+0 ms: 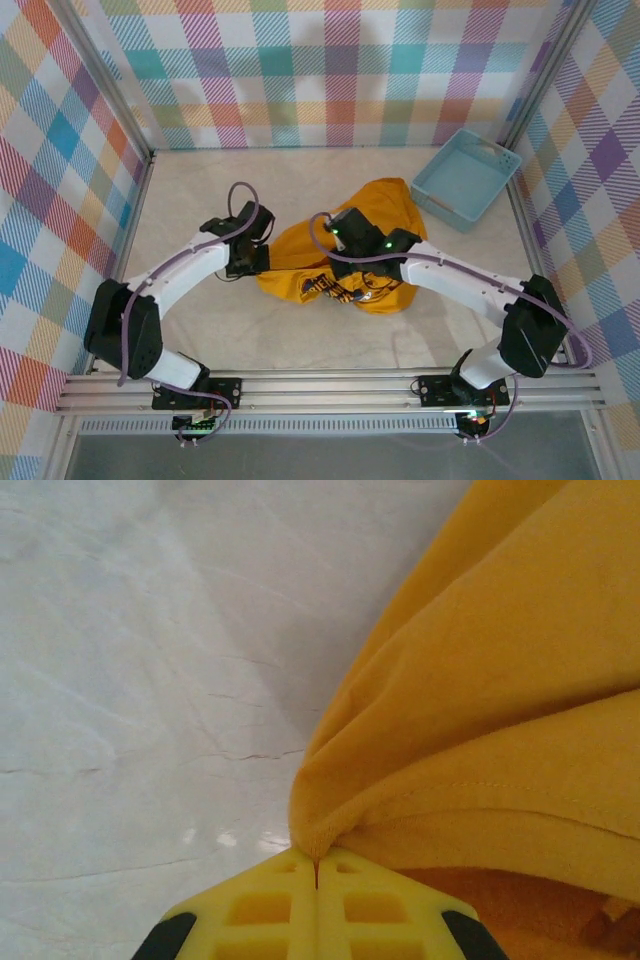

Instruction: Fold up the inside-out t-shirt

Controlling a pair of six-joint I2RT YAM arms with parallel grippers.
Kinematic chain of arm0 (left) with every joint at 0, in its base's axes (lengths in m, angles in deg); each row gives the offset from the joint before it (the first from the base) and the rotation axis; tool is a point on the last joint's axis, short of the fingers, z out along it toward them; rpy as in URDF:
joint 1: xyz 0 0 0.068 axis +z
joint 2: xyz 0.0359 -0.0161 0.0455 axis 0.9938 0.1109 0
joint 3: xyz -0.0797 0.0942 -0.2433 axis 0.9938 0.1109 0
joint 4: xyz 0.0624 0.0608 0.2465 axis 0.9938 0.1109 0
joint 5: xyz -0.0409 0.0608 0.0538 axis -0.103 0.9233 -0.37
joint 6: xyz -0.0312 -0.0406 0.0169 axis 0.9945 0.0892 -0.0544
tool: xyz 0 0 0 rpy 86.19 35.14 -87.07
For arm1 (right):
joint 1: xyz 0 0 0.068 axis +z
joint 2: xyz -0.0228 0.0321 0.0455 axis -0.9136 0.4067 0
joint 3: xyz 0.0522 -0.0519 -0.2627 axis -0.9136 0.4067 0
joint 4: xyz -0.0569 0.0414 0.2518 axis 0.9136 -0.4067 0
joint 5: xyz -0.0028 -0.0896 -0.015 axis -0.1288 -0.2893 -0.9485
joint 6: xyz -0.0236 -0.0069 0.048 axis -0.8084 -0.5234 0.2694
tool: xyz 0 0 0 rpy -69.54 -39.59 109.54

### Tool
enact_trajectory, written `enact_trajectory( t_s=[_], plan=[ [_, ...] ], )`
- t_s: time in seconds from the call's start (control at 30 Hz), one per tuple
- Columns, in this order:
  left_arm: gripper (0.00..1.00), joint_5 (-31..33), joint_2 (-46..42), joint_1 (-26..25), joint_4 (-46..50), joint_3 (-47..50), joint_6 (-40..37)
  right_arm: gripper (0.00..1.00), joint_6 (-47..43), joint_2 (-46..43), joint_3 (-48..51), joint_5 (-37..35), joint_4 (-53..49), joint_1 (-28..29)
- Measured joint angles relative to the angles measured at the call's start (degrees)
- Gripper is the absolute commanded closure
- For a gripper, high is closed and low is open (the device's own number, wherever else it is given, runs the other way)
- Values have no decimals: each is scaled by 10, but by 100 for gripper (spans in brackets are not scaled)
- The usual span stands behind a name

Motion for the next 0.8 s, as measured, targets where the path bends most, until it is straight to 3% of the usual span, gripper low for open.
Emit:
enact_trajectory(
  t_s=[0.03, 0.07, 0.1, 0.17, 0.27, 0.43, 0.57, 0.67, 0.8],
  plan=[
    [87, 5, -19, 2, -3, 9, 7, 100, 4, 1, -15, 18, 12, 7],
    [79, 11, -39, 2, -4, 18, 16, 94, 8, 2, -29, 37, 22, 10],
    [69, 17, -61, 3, -5, 28, 22, 84, 12, 4, -39, 52, 29, 10],
    [51, 26, -106, 10, -9, 50, 43, 53, 26, 10, -58, 76, 37, 10],
    [47, 37, -136, 25, -5, 71, 61, 37, 35, 11, -62, 75, 26, 6],
    [32, 20, -130, 19, 1, 71, 58, 34, 54, -32, -26, 61, -10, -62],
    [23, -9, -117, -52, -6, 28, 51, 32, 74, -83, 38, 48, -37, -151],
    [20, -44, -90, -103, -48, -8, 57, 32, 94, -91, 83, 44, -52, -181],
    [19, -70, -24, -126, -90, -23, 68, 32, 118, -90, 143, 50, -60, -202]
  ],
)
